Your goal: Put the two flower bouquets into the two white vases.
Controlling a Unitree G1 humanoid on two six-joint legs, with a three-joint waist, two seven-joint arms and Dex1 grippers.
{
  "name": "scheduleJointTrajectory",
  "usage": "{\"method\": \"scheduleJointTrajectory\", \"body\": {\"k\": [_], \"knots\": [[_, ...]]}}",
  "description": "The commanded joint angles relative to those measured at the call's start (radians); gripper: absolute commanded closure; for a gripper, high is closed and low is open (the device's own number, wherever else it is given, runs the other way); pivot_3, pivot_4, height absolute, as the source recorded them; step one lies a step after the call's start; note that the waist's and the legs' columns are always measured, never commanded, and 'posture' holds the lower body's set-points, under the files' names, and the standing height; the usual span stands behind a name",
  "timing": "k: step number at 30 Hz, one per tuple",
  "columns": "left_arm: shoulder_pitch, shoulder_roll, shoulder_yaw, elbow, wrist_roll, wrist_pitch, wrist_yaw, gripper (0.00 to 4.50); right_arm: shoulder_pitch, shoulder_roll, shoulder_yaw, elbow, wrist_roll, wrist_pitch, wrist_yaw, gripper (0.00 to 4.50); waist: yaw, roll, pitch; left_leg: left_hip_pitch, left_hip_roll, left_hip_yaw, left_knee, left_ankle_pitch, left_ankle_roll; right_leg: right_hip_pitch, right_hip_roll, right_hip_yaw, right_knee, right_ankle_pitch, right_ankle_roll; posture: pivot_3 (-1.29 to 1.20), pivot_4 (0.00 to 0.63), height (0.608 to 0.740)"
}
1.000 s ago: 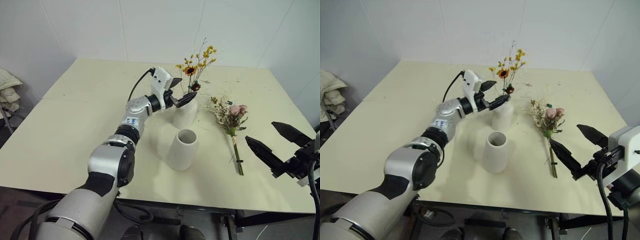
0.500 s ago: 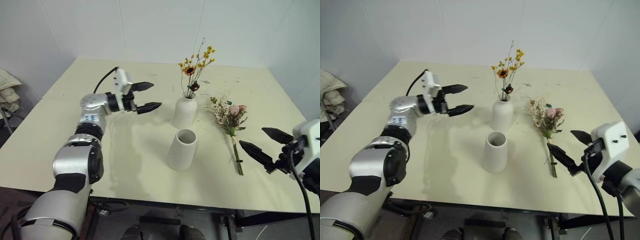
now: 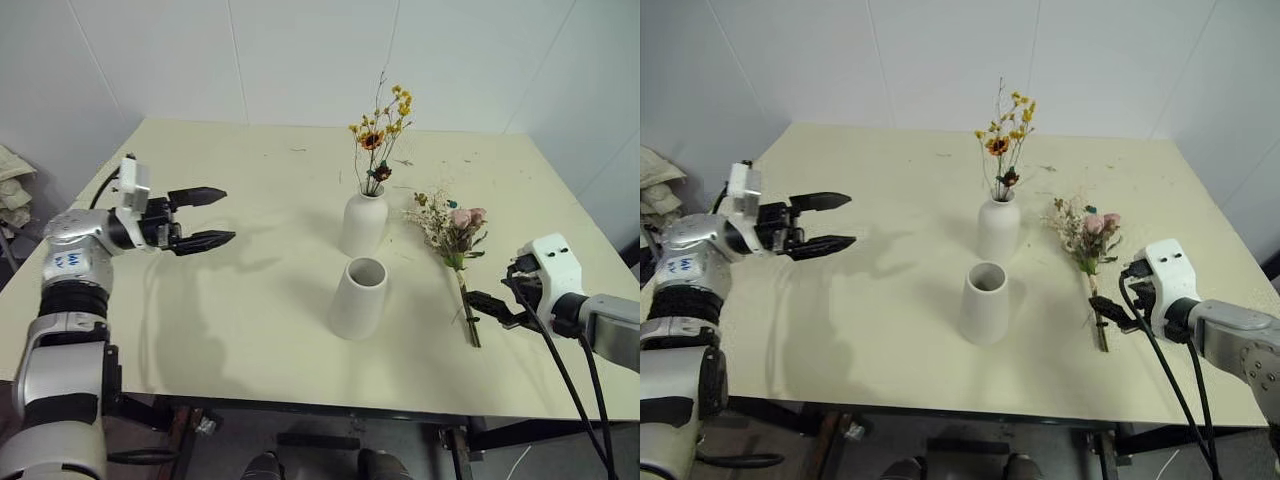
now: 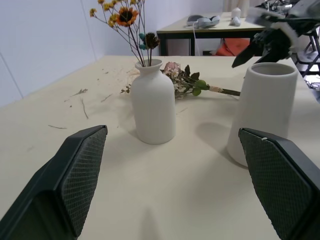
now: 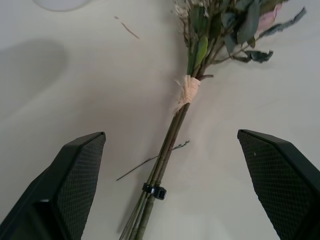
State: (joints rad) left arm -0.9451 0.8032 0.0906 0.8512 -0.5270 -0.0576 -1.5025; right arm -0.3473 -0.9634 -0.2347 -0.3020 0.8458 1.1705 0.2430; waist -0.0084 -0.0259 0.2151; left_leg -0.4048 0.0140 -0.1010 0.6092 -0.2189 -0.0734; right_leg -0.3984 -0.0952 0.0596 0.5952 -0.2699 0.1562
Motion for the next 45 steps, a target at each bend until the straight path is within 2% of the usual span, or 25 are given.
{"method": "scheduleJointTrajectory", "body": {"k": [1, 9, 15, 28, 31, 42, 43, 45], "knots": [[0.064, 0.064, 0.007, -0.123, -0.105, 0.053, -0.112, 0.01, -0.079, 0.007, 0.054, 0.059, -0.054, 0.033, 0.025, 0.0, -0.003, 0.0, 0.0, 0.0, 0.0, 0.0, -0.001, 0.0, 0.0, 0.0, 0.0, 0.0, 0.0, 0.0, 0.0, 0.0, 0.15, 0.74], [0.243, 0.134, 0.079, -0.306, -0.23, 0.135, -0.112, 0.01, -0.224, 0.048, 0.177, 0.21, -0.181, 0.04, 0.077, 0.0, -0.016, 0.0, 0.0, -0.001, 0.0, 0.0, -0.003, 0.0, 0.0, -0.004, 0.0, 0.0, 0.001, -0.001, -0.001, 0.0, 0.15, 0.74], [0.326, 0.155, 0.135, -0.396, -0.252, 0.188, -0.112, 0.01, -0.264, 0.089, 0.208, 0.278, -0.263, 0.021, 0.101, 0.0, -0.021, 0.0, 0.0, -0.002, 0.0, 0.002, -0.006, 0.0, 0.0, -0.011, 0.0, 0.002, 0.008, -0.003, -0.004, 0.0, 0.15, 0.74], [0.336, 0.129, 0.165, -0.443, -0.217, 0.215, -0.086, 0.01, -0.347, 0.208, 0.235, 0.366, -0.393, -0.033, 0.14, 0.0, -0.024, 0.0, 0.0, -0.001, 0.001, 0.002, -0.006, 0.001, -0.001, -0.013, 0.001, 0.002, 0.016, -0.006, -0.006, 0.0, 0.15, 0.74], [0.32, 0.12, 0.158, -0.433, -0.211, 0.215, -0.087, 0.0, -0.352, 0.216, 0.23, 0.366, -0.416, -0.014, 0.131, 0.59, -0.023, 0.0, 0.0, -0.001, 0.001, 0.002, -0.006, 0.001, -0.001, -0.014, 0.001, 0.002, 0.016, -0.007, -0.006, 0.0, 0.15, 0.74], [0.228, 0.061, 0.115, -0.365, -0.161, 0.208, -0.104, 0.0, -0.291, 0.263, 0.106, 0.233, -0.437, -0.027, 0.083, 4.33, -0.023, 0.0, 0.0, -0.001, 0.001, 0.002, -0.006, 0.001, -0.001, -0.014, 0.001, 0.002, 0.017, -0.007, -0.006, 0.0, 0.15, 0.74], [0.219, 0.056, 0.111, -0.358, -0.155, 0.206, -0.105, 0.0, -0.285, 0.267, 0.09, 0.222, -0.443, -0.043, 0.073, 4.48, -0.023, 0.0, 0.0, -0.001, 0.001, 0.002, -0.006, 0.001, -0.001, -0.014, 0.001, 0.002, 0.017, -0.007, -0.006, 0.0, 0.15, 0.74], [0.201, 0.048, 0.103, -0.338, -0.144, 0.2, -0.108, 0.0, -0.279, 0.275, 0.055, 0.211, -0.467, -0.1, 0.048, 4.49, -0.022, 0.0, 0.0, -0.001, 0.001, 0.002, -0.006, 0.001, -0.001, -0.014, 0.001, 0.002, 0.017, -0.007, -0.005, 0.0, 0.15, 0.74]]}}
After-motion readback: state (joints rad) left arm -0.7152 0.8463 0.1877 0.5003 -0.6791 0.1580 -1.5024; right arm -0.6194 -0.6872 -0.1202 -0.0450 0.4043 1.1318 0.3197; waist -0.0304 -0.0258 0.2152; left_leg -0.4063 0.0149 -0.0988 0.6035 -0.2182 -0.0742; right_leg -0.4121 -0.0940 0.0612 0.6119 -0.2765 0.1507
